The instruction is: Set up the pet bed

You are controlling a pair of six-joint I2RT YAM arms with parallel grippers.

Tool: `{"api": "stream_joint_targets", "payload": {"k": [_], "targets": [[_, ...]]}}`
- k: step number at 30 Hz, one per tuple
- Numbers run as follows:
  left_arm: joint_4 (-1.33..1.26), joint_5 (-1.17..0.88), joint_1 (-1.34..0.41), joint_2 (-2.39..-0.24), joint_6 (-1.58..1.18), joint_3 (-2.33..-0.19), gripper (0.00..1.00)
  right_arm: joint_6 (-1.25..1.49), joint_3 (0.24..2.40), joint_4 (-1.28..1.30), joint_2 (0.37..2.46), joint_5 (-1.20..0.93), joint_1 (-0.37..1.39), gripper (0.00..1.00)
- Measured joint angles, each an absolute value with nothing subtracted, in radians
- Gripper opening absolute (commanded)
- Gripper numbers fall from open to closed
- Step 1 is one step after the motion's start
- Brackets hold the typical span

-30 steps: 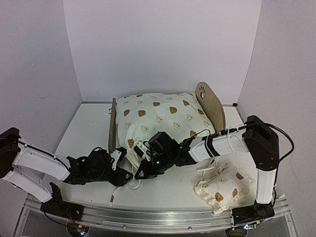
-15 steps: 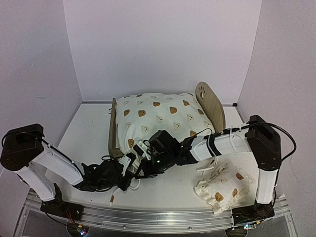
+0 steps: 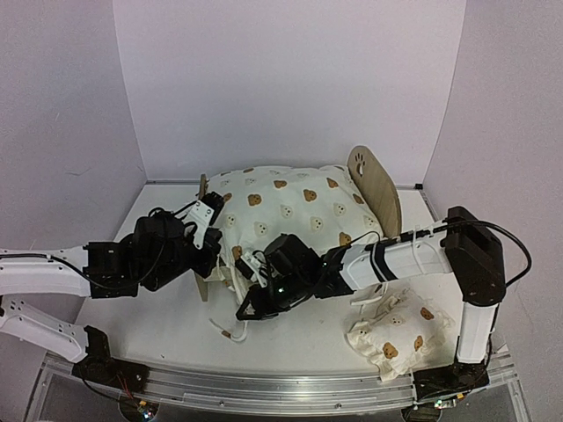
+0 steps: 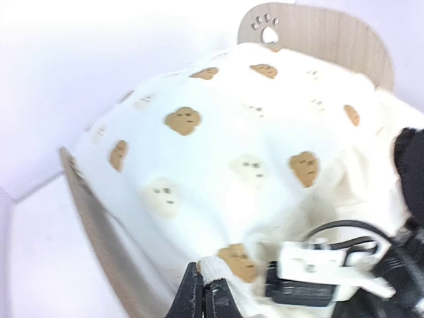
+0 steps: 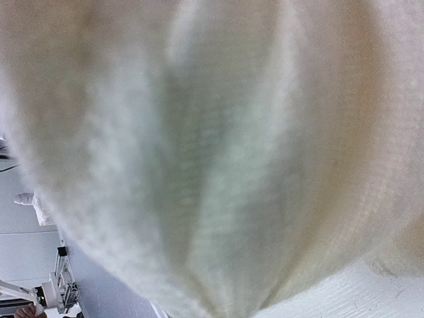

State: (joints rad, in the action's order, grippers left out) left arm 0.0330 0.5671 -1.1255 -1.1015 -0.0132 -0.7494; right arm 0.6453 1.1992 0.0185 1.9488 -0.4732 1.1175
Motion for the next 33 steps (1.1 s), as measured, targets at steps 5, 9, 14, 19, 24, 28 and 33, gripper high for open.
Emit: {"api": "stream_joint_targets", "payload": {"k": [5,9,14,19,24,28,33], "targets": [[0.113,0.626,-1.1,-1.132,0.148,-0.804,0.0,0.66,1.199,0.007,1.949,-0.45,1.12,0.0],[0.146,0.65,-1.046,-1.154,0.269,-0.854,0.0,0.68,1.202,-0.027,1.949,-0.447,1.12,0.0],[0.098,0.621,-0.971,-1.146,0.368,-0.863,0.0,0.696,1.218,-0.08,1.949,-0.445,1.12,0.0],[0.031,0.566,-0.918,-1.138,0.435,-0.862,0.0,0.712,1.224,-0.133,1.949,-0.437,1.12,0.0],[-0.034,0.544,-0.895,-1.18,0.503,-0.869,0.0,0.728,1.224,-0.158,1.949,-0.437,1.12,0.0],[-0.069,0.514,-0.875,-1.206,0.548,-0.872,0.0,0.731,1.224,-0.165,1.949,-0.437,1.12,0.0],[-0.071,0.473,-0.862,-1.26,0.627,-0.937,0.0,0.735,1.226,-0.196,1.951,-0.43,1.118,0.0]]}}
